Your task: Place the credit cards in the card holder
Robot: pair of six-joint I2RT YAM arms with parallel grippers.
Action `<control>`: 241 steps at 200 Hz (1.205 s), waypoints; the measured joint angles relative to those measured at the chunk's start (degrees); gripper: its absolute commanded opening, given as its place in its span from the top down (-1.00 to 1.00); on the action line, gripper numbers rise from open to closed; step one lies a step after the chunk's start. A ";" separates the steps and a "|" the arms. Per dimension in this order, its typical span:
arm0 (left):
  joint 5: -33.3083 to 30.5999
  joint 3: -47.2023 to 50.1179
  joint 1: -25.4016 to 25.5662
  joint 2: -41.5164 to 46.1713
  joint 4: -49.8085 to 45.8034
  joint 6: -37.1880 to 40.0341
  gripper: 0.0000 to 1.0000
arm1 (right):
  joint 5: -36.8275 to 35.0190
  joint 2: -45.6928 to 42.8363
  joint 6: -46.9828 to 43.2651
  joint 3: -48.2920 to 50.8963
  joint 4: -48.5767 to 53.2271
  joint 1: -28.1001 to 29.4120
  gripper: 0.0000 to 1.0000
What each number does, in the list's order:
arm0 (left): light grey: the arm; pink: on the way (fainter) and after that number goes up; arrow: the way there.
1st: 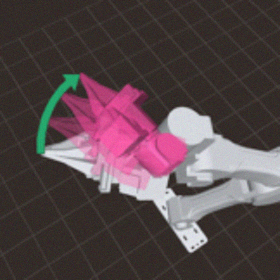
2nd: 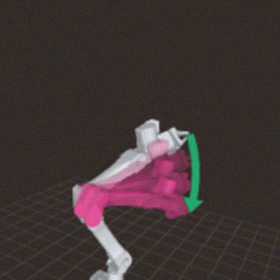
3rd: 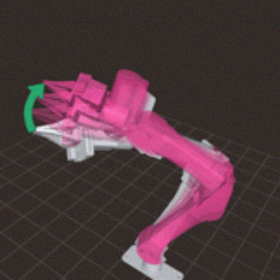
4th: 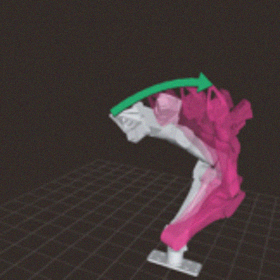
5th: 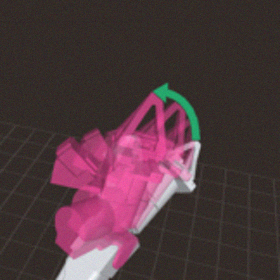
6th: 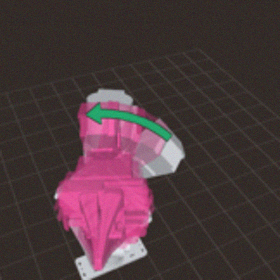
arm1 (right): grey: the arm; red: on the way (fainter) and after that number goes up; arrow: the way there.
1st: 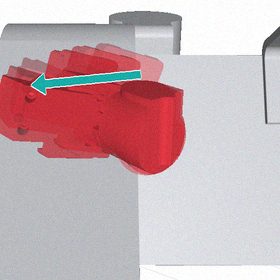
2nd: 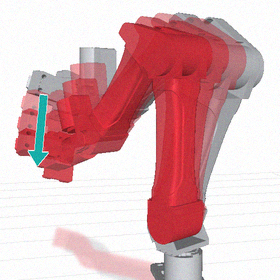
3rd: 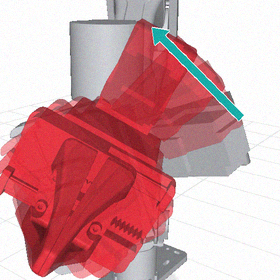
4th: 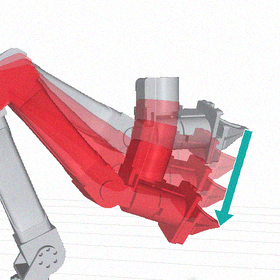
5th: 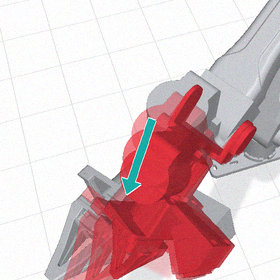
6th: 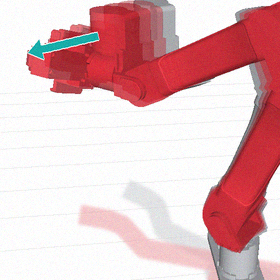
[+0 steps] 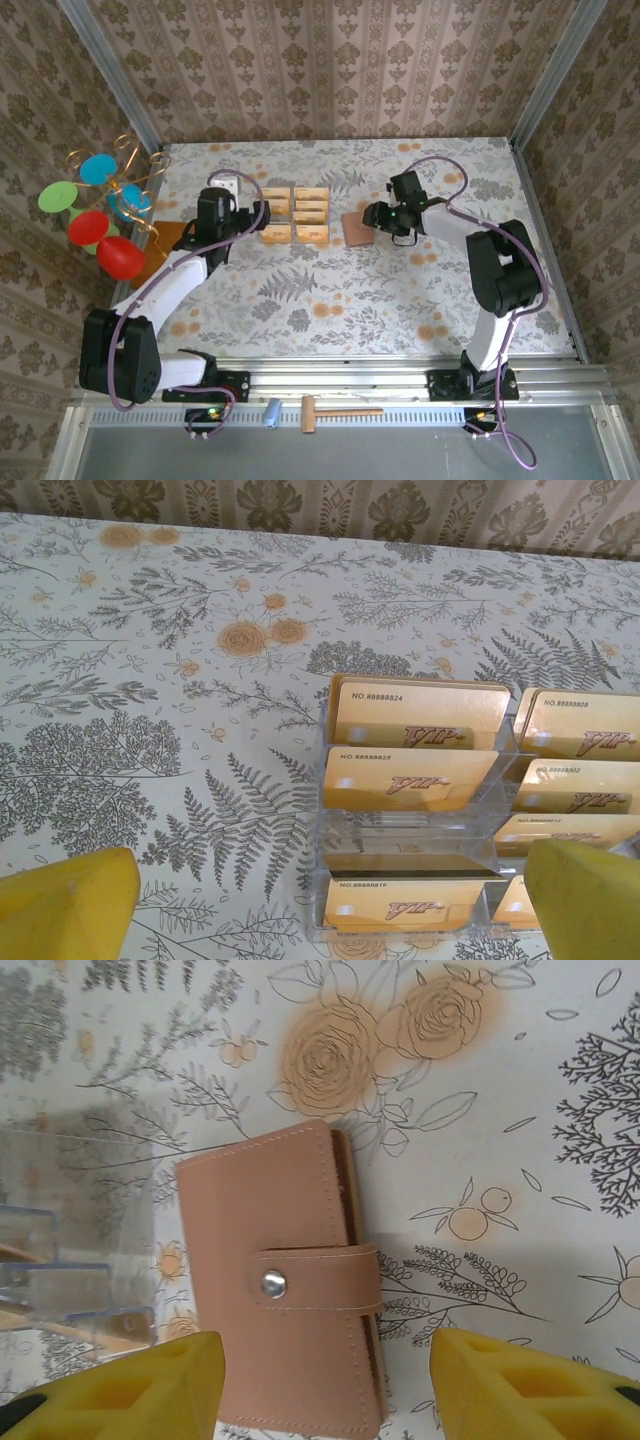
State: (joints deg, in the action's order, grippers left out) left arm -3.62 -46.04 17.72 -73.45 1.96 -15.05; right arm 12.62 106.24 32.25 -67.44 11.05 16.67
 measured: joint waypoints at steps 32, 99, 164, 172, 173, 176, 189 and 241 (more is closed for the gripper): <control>0.55 0.00 0.63 0.00 -0.02 0.00 -1.00 | 0.76 1.79 0.85 -1.16 0.42 0.00 -0.17; 0.90 0.00 0.98 0.00 -0.02 0.02 -1.00 | 2.43 4.17 2.80 -2.27 -0.11 0.00 -0.18; 1.07 0.00 1.40 -0.02 0.04 0.02 -1.00 | 4.02 4.24 4.87 1.01 -2.23 0.00 -0.18; 1.07 0.00 1.40 0.00 0.09 0.02 -1.00 | 4.20 4.24 5.25 1.46 -2.99 0.00 -0.18; 1.07 0.00 1.40 0.00 0.11 0.02 -1.00 | 4.28 4.22 5.38 1.53 -3.15 -0.02 -0.18; 1.07 0.00 1.40 0.00 0.13 0.02 -1.00 | 4.39 4.20 5.51 1.66 -3.45 -0.02 -0.18; 1.07 0.00 1.40 0.00 0.17 0.04 -1.00 | 5.05 4.09 6.21 2.45 -4.72 -0.20 -0.17; 1.01 0.00 1.51 -0.02 0.20 0.04 -1.00 | 6.10 3.52 8.98 4.72 -8.74 -0.44 -0.07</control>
State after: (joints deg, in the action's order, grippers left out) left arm -2.61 -46.04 19.22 -73.47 2.15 -15.00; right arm 18.72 109.75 41.23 -62.72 2.31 16.23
